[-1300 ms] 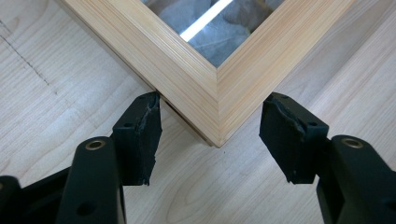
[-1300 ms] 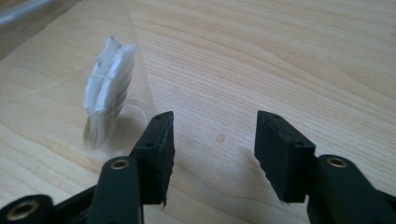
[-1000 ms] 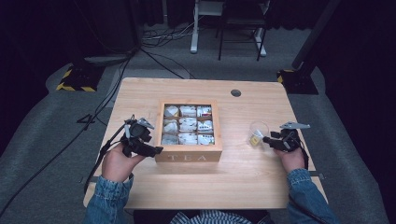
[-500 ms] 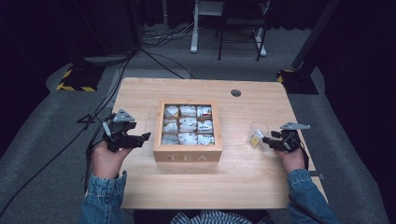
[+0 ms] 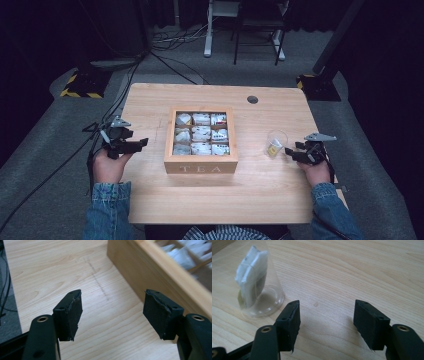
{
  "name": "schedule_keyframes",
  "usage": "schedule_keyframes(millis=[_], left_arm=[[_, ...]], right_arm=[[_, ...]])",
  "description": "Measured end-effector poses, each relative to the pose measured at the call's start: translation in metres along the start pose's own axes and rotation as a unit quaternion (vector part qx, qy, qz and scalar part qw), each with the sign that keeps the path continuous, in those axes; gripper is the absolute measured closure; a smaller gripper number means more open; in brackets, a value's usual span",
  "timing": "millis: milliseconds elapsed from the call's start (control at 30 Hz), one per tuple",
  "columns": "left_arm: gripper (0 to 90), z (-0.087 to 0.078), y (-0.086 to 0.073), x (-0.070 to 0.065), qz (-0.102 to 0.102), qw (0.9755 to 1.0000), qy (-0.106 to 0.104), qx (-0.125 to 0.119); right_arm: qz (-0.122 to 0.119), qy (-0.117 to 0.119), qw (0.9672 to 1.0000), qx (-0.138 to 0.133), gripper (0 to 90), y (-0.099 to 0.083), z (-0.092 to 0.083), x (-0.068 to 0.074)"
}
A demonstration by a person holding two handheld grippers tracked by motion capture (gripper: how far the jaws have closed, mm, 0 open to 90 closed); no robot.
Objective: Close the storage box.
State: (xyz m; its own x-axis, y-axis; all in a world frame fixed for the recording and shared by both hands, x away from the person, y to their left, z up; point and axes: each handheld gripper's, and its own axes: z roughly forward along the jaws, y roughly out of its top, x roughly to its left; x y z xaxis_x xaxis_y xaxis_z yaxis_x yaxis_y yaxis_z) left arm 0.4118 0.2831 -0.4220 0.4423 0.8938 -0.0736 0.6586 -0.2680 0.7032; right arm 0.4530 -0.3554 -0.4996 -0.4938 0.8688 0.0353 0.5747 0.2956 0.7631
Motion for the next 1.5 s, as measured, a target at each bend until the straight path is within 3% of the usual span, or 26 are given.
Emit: schedule_keyframes(millis=[167,367,500,1133,1500], left_arm=[[32.6,0.013,-0.006,0.006,-0.002,0.9999,0.011,0.001],[32.7,0.023,-0.008,0.006,0.011,0.9998,0.010,0.012],[33.7,0.035,-0.012,0.001,0.033,0.9991,0.023,0.014],[33.8,0.060,-0.026,-0.002,0.060,0.9982,0.006,0.009],[32.1,0.073,-0.034,-0.001,0.054,0.9982,-0.008,0.027]], right_arm=[[0.000,-0.001,1.0000,-0.002,38.0,-0.002,-0.002,-0.002],[-0.006,-0.002,1.0000,0.002,37.0,-0.004,0.000,-0.002],[-0.014,-0.007,0.9999,0.005,36.2,-0.003,0.001,-0.002],[-0.017,-0.005,0.9998,0.008,31.4,-0.002,0.003,-0.002],[-0.018,-0.007,0.9998,0.009,30.0,-0.002,0.003,-0.002]])
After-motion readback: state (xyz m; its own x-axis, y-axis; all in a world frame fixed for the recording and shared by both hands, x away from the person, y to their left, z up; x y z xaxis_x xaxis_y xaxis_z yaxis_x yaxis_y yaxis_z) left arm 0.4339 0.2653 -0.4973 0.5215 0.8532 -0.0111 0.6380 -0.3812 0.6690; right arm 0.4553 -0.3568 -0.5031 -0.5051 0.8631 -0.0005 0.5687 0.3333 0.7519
